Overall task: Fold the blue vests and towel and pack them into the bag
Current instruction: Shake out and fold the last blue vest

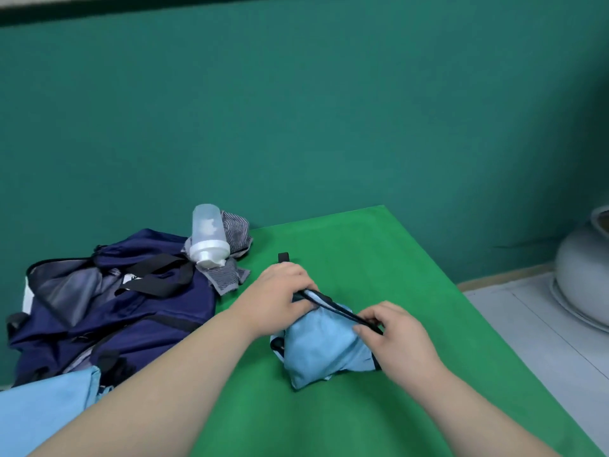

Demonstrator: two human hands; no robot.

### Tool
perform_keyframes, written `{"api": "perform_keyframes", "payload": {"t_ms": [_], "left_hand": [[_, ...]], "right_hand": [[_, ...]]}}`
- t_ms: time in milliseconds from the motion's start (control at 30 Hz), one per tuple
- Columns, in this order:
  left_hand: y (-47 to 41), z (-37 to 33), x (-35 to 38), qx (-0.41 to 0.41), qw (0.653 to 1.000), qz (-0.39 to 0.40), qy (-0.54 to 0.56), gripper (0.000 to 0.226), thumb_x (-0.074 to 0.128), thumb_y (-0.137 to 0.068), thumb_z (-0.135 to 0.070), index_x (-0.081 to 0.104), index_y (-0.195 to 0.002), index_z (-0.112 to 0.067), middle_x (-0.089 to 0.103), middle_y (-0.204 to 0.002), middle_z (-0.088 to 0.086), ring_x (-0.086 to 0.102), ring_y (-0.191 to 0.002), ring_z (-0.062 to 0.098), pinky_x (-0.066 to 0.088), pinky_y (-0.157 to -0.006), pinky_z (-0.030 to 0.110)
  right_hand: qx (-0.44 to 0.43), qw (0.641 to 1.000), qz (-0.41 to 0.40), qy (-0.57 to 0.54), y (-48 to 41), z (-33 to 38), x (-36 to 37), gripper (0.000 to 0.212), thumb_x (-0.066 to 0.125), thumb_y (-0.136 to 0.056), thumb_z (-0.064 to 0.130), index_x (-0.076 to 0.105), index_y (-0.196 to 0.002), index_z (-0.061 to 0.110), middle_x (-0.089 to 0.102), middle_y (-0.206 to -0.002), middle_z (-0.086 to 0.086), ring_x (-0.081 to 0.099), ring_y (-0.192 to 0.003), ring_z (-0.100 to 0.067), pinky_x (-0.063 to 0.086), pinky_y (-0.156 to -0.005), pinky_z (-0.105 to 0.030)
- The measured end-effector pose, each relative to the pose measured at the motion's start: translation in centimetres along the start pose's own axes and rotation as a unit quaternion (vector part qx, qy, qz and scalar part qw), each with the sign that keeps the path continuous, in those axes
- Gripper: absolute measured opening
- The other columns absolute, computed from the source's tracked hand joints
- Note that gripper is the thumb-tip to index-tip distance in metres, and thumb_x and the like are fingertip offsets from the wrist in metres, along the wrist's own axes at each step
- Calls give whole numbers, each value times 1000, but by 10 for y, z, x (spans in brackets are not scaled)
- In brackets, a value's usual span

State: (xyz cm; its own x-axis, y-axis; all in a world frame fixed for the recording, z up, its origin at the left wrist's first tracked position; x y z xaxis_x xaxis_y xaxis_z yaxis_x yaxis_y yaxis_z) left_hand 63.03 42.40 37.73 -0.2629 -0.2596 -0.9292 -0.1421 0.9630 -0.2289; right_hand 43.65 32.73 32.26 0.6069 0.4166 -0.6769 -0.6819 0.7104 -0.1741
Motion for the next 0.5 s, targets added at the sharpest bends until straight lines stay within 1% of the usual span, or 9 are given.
{"api": "perform_keyframes", "payload": {"t_ms": [67,133,200,267,300,367,433,500], "left_hand": [[11,-18,-27,11,999,-8,-38,27,61,-85,-42,72,-108,-34,61,-96,-15,54,-96,10,41,-94,35],[25,-36,-53,8,999,-22,-44,27,60,-88,-35,70,-113,-38,61,-96,-17,56,-94,9,43,-92,34],[42,-54,-80,-2,999,-36,-36,27,61,-91,-28,65,-116,-39,62,-102,-17,57,-99,8,44,-94,33],[60,-70,-103,-5,998,-48,-39,26,60,-93,-26,62,-116,-39,63,-108,-16,58,-103,10,44,-97,33],[69,-77,-113,-9,998,-54,-44,26,59,-94,-26,60,-118,-38,63,-112,-17,58,-106,10,43,-99,34],[89,-90,-130,-23,997,-57,-52,26,57,-97,-31,58,-121,-38,64,-120,-18,57,-110,10,43,-100,33],[109,-99,-143,-30,995,-65,-62,20,55,-98,-34,57,-117,-38,64,-115,-19,57,-105,10,44,-92,30],[129,-106,-152,-39,994,-76,-69,14,53,-98,-36,57,-112,-37,62,-108,-19,54,-98,7,42,-85,28]], "right_hand": [[-20,1000,-6,2,8,18,-15,7,74,-87,26,70,-89,32,61,-85,16,56,-84,-1,36,-71,-7],[-39,999,-9,1,18,40,-31,11,73,-88,27,68,-87,36,60,-84,17,55,-82,2,37,-70,-7],[-61,998,-18,4,27,65,-49,16,73,-89,28,65,-85,41,59,-84,18,55,-82,5,37,-70,-7],[-78,996,-31,14,37,86,-65,11,71,-90,29,68,-88,40,60,-85,20,55,-83,5,37,-71,-7],[-87,995,-37,19,43,96,-73,8,71,-90,30,71,-91,37,60,-86,21,56,-84,4,38,-72,-9],[-104,993,-48,26,55,113,-84,9,71,-90,30,75,-97,34,62,-88,21,57,-86,1,43,-78,-16],[-122,991,-49,29,68,131,-93,11,70,-91,29,75,-100,33,64,-91,20,59,-89,-2,46,-83,-23],[-140,989,-40,36,80,147,-98,12,69,-92,27,75,-101,32,64,-94,19,59,-90,-3,47,-85,-26]]}}
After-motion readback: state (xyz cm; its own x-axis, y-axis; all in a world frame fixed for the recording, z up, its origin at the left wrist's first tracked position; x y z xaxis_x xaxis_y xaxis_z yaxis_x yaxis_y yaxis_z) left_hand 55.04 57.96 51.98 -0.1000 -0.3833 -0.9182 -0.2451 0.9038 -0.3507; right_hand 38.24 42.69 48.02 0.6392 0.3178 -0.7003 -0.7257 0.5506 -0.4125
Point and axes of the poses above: each hand's wrist, its own y-axis away from the middle knuckle, its own x-axis out of the palm, z = x × y, the point moved 4 cm from there along -y, towards the middle knuckle
